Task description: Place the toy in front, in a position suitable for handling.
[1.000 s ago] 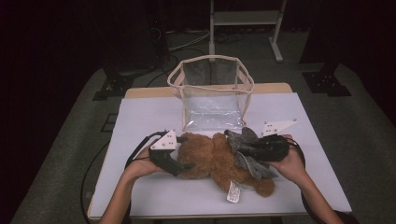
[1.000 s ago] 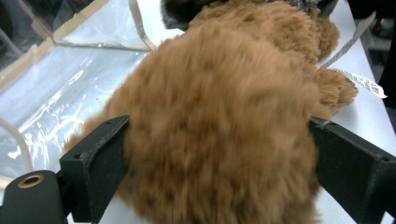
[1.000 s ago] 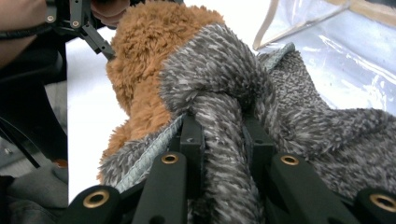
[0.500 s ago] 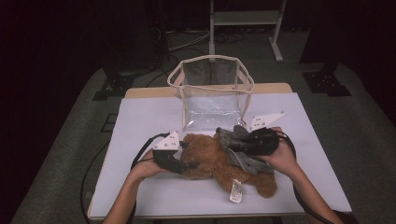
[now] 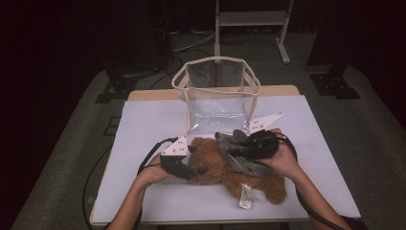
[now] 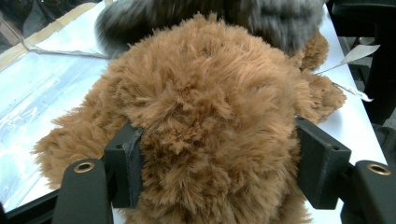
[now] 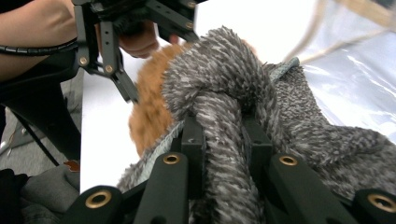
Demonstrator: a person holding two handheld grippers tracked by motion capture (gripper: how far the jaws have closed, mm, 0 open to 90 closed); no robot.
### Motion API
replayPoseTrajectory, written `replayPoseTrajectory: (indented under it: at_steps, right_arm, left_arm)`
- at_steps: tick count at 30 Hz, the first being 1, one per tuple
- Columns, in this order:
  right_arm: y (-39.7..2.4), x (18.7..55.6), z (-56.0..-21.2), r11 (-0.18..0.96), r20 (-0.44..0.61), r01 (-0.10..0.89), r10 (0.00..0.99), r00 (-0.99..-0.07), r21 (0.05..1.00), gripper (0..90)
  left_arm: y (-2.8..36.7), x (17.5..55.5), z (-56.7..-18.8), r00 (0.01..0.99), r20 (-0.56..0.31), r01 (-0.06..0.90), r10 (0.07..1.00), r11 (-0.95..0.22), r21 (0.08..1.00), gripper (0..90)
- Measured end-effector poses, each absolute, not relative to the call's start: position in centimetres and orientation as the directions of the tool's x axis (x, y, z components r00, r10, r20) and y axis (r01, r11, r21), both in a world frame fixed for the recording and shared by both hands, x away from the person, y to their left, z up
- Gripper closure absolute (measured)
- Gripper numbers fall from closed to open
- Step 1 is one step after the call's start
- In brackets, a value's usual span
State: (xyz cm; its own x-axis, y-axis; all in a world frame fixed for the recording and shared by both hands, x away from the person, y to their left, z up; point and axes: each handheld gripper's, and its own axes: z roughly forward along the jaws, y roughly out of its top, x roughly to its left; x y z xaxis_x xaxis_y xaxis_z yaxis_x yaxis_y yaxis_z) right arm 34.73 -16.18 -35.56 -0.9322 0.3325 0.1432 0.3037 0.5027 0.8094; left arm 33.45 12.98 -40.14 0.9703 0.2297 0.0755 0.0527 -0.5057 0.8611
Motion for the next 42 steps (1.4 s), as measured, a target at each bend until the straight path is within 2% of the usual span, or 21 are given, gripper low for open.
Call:
replayPoseTrajectory:
  at_steps: [3,13,23,35,42]
  right_arm:
    - [-15.3,34.7,-35.8,0.526,0.124,0.288,0.325,-0.938,0.800,74.5]
    - [-18.8,34.3,-36.3,0.458,0.166,0.337,0.373,-0.913,0.822,74.3]
    - [-15.5,33.8,-35.6,0.509,0.116,0.272,0.318,-0.941,0.816,74.2]
    - [-20.0,33.8,-35.9,0.445,0.151,0.342,0.411,-0.899,0.828,74.1]
    - [-17.4,33.5,-35.9,0.474,0.142,0.306,0.350,-0.926,0.826,73.9]
  left_arm:
    - [13.3,33.5,-40.2,0.970,0.072,0.057,0.233,-0.502,0.863,28.8]
    - [12.7,33.6,-40.4,0.965,0.058,0.075,0.254,-0.482,0.873,27.1]
    - [11.9,33.5,-40.4,0.963,0.067,0.070,0.262,-0.482,0.873,27.4]
    - [12.2,33.0,-40.1,0.965,0.090,0.046,0.246,-0.499,0.865,28.5]
    - [11.8,32.7,-39.9,0.967,0.107,0.031,0.233,-0.521,0.853,28.4]
